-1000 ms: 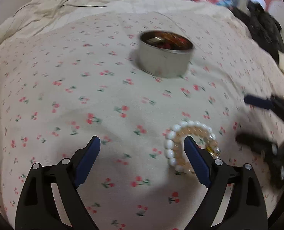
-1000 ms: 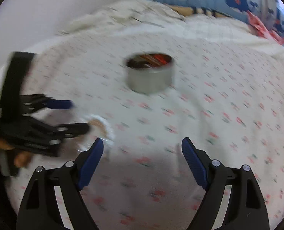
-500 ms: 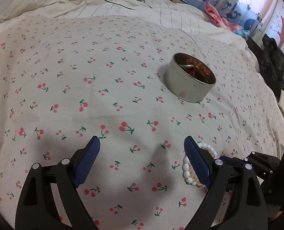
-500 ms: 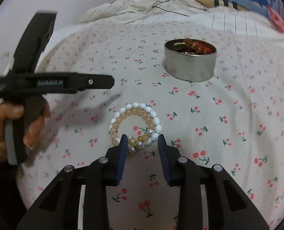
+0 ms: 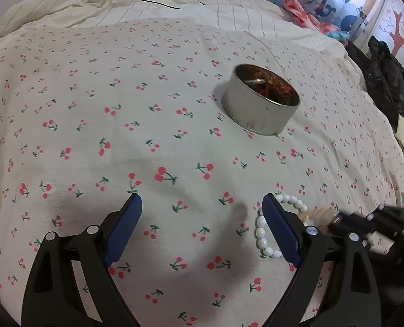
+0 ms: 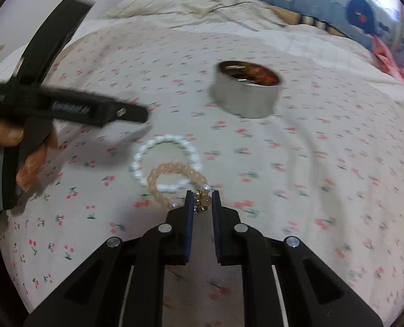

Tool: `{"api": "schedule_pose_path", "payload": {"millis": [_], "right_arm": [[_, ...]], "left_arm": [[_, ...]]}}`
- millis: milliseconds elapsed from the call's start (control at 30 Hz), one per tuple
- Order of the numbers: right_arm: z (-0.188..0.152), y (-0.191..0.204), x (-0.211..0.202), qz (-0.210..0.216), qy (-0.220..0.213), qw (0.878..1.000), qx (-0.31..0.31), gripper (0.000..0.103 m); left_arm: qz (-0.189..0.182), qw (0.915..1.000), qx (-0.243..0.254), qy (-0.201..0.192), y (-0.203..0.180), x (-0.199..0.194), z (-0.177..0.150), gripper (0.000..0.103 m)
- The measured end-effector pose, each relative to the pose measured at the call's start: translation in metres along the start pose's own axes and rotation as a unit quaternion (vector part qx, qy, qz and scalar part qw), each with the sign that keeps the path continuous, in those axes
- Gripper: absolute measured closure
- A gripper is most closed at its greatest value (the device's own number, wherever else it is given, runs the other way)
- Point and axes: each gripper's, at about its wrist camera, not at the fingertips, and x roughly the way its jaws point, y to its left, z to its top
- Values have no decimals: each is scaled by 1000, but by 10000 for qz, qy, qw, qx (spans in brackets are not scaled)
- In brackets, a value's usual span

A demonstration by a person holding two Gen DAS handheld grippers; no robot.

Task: Organize jewelry
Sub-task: 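Grasp the peach bead bracelet with the right tool and lift it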

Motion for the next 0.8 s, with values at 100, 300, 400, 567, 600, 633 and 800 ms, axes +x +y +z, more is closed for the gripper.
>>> {"api": "schedule_pose_path", "payload": {"millis": [100,300,400,567,600,633,800], "right_arm": [[-9,-22,5,-161,284,9990,294,89],[-9,-52,-3,179,-64,9940,1075,50],[-6,-39,5,302,-66,9954,907,46],[-5,-19,19,-19,157,9990,410,59],[-5,-19,20,-26,172,9990,407,68],[-5,-21,21,13,177,9989,440,85],[-4,-27,12,-68,-48,9987,511,94]], "left_arm": [[0,9997,221,93,-11,6,-3,16],[561,9927,1051,160,-45,25,-17,14],[447,9923,1133,207,-49,25,-19,15],[127,9884,1480,309,-61,17,-22,71],[70,9881,1506,315,-62,15,-23,80],[53,9882,1497,312,-61,14,-22,84],[-18,9886,1486,249,-59,10,-20,90]]}}
